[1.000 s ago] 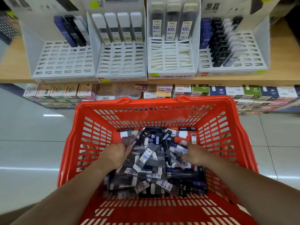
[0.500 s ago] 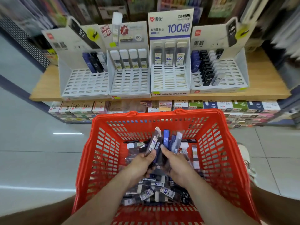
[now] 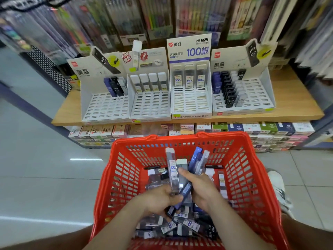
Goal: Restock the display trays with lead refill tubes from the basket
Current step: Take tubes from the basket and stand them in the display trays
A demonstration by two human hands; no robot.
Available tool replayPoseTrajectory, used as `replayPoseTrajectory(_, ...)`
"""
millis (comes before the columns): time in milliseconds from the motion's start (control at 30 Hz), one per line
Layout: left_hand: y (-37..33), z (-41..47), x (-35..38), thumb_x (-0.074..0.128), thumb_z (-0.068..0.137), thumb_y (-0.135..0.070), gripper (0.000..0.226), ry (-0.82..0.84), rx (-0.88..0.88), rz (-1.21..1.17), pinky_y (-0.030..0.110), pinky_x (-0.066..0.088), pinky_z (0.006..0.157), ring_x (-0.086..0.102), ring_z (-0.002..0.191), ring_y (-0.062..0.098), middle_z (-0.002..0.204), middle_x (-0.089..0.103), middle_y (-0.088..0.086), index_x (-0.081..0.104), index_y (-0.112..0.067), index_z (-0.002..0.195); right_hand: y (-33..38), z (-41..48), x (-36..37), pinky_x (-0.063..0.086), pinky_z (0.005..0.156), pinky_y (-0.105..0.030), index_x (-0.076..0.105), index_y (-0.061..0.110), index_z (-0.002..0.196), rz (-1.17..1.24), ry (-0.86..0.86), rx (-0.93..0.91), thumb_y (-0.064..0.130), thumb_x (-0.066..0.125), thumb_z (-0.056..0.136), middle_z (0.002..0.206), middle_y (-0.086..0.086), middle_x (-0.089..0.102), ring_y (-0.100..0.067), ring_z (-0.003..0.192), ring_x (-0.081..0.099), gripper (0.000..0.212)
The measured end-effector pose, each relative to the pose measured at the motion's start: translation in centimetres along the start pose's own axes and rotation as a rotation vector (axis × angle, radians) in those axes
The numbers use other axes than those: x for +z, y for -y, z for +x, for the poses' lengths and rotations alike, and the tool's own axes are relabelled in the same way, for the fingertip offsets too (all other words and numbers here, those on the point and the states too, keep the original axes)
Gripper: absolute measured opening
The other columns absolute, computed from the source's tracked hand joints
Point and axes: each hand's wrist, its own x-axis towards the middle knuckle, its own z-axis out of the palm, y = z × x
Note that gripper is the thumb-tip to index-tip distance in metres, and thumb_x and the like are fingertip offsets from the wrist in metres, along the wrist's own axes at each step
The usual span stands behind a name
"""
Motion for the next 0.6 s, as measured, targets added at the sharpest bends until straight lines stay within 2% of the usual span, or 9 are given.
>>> replayPoseTrajectory(100,0.2,-0.8,-0.7,0.057,0.095,-0.021,0.027,0.071,-0.054,0.138,0.025,0.049,0.062,0.057,0.086,0.013,0.113,0.058,0.006,0.050,-0.028,0.121,0.4,0.3,-0.2,0.058,0.070,-0.042,0.071,0.001,0.099,-0.027,0.004,-0.023,0.014,0.076,0.079,0.089,-0.018,0.075,-0.029,0.075,0.071,0.024)
replayPoseTrajectory(167,0.4,-1.1,-1.4,0.058,0.094,-0.023,0.034,0.109,-0.086,0.287,0.027,0.045,0.067,0.054,0.086,0.015,0.119,0.058,0.008,0.049,-0.037,0.124,0.9,0.4,-0.3,0.058,0.073,-0.042,0.070,0.002,0.100,-0.068,0.033,-0.045,0.015,0.074,0.084,0.088,-0.017,0.074,-0.026,0.077,0.071,0.021)
replayPoseTrajectory(233,0.4,-1.6,-1.8,0.054,0.097,-0.021,0.040,0.113,-0.112,0.357,0.029,0.051,0.070,0.059,0.090,0.019,0.127,0.053,0.007,0.046,-0.034,0.134,1.4,0.4,-0.5,0.058,0.070,-0.039,0.070,0.004,0.102,-0.124,0.057,-0.053,0.014,0.071,0.087,0.088,-0.016,0.075,-0.026,0.077,0.071,0.018)
replayPoseTrajectory(267,0.5,-1.7,-2.0,0.052,0.098,-0.018,0.040,0.087,-0.110,0.319,0.030,0.052,0.072,0.062,0.091,0.019,0.123,0.055,0.006,0.046,-0.028,0.136,1.6,0.3,-0.5,0.057,0.069,-0.038,0.069,0.003,0.104,-0.140,0.071,-0.045,0.014,0.071,0.087,0.088,-0.017,0.075,-0.027,0.077,0.072,0.020)
replayPoseTrajectory(333,0.9,-1.8,-2.3,0.049,0.099,-0.014,0.030,-0.003,-0.056,0.056,0.026,0.052,0.067,0.064,0.077,0.013,0.100,0.062,0.006,0.051,-0.016,0.129,2.0,0.2,-0.4,0.057,0.065,-0.036,0.067,0.000,0.104,-0.142,0.095,-0.010,0.013,0.070,0.088,0.084,-0.018,0.073,-0.029,0.075,0.072,0.021)
replayPoseTrajectory(400,0.9,-1.9,-3.0,0.051,0.098,-0.014,0.021,-0.118,0.017,-0.193,0.035,0.056,0.070,0.064,0.073,0.020,0.086,0.064,0.010,0.055,-0.011,0.118,2.7,-0.1,-0.2,0.059,0.061,-0.035,0.067,-0.002,0.104,-0.131,0.100,0.022,0.012,0.069,0.089,0.081,-0.020,0.071,-0.028,0.070,0.071,0.020)
replayPoseTrajectory(467,0.4,-2.0,-3.9,0.052,0.098,-0.018,0.013,-0.224,0.075,-0.222,0.041,0.057,0.073,0.062,0.072,0.023,0.081,0.063,0.011,0.058,-0.010,0.107,3.5,-0.3,-0.1,0.058,0.057,-0.033,0.067,-0.001,0.103,-0.162,0.101,0.004,0.013,0.069,0.090,0.077,-0.018,0.069,-0.028,0.067,0.071,0.019)
replayPoseTrajectory(533,-0.5,-2.1,-4.1,0.050,0.098,-0.021,0.015,-0.265,0.151,-0.268,0.035,0.053,0.063,0.059,0.064,0.021,0.074,0.059,0.009,0.058,-0.008,0.097,4.3,-0.4,0.1,0.058,0.054,-0.031,0.067,-0.001,0.105,-0.221,0.098,-0.033,0.014,0.070,0.089,0.073,-0.014,0.068,-0.026,0.064,0.070,0.023)
replayPoseTrajectory(600,-1.6,-2.3,-4.0,0.051,0.098,-0.022,0.015,-0.280,0.225,-0.330,0.031,0.048,0.060,0.055,0.061,0.020,0.070,0.058,0.007,0.058,-0.009,0.092,4.8,-0.4,0.9,0.054,0.052,-0.030,0.067,-0.001,0.106,-0.266,0.103,-0.071,0.016,0.071,0.089,0.071,-0.010,0.067,-0.022,0.058,0.065,0.025)
